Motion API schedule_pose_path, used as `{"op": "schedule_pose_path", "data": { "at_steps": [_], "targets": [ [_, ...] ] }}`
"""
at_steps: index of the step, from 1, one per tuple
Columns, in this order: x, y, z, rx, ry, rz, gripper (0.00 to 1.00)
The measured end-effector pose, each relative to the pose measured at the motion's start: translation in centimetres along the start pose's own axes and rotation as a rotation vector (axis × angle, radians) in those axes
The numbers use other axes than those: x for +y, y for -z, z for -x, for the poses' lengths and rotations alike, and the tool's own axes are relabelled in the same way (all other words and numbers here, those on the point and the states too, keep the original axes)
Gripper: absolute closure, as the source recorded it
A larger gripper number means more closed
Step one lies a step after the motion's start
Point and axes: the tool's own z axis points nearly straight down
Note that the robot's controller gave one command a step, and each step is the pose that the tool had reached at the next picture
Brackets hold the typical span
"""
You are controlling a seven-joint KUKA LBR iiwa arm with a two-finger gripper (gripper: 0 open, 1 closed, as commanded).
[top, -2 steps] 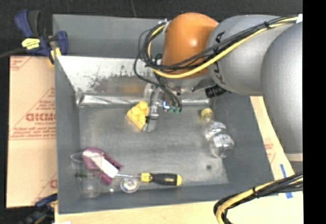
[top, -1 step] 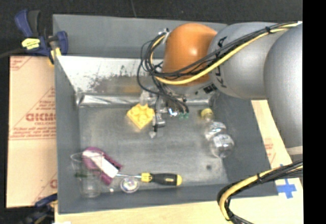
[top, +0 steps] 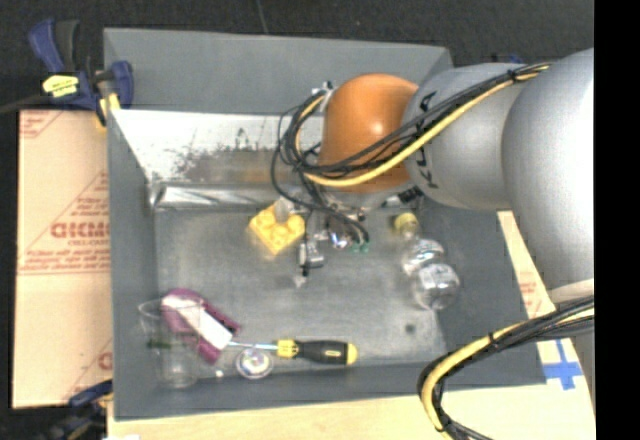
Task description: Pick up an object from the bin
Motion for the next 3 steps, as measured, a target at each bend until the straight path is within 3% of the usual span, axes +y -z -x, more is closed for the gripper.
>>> {"op": "schedule_pose_path", "data": {
  "at_steps": [1, 2, 3],
  "targets": [
    [-0.4, -1.9, 1.9, -0.018, 0.147, -0.002, 0.0],
    [-3.4, -1.7, 2.9, -0.021, 0.129, 0.003, 0.0],
    [-4.4, -1.8, 2.9, -0.021, 0.106, 0.002, 0.0]
  ]
}}
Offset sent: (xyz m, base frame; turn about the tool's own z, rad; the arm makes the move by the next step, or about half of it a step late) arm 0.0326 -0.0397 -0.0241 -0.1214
